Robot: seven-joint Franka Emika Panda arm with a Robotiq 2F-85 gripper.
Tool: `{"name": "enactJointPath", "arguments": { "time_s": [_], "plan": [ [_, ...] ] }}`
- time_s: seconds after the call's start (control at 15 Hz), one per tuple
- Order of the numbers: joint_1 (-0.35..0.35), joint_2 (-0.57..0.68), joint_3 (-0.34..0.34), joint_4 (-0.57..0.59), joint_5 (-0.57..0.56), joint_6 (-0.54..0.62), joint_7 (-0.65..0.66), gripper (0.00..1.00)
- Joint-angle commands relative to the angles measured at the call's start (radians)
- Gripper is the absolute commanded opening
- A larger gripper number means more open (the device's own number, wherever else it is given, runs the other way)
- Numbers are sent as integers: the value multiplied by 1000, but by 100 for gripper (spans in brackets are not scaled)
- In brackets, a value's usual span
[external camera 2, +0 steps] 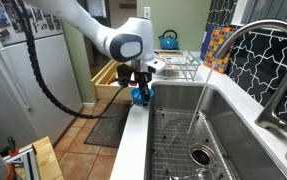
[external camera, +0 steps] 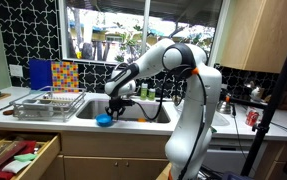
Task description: Put the blue bowl under the running faucet then place it back on the counter
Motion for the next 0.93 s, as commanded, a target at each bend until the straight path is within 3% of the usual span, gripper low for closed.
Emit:
{"name": "enactJointPath", "arguments": {
  "time_s": [0.0,0.13,0.6,0.87],
  "plan": [
    [18,8,-38,18,39,-11,-19,8],
    [14,-2,-52,17,55,-12,-29,0],
    [-36,-85,-135,20,55,-11,-4,1],
    [-37,-72,-138,32,52,-3,-13,4]
  ]
}}
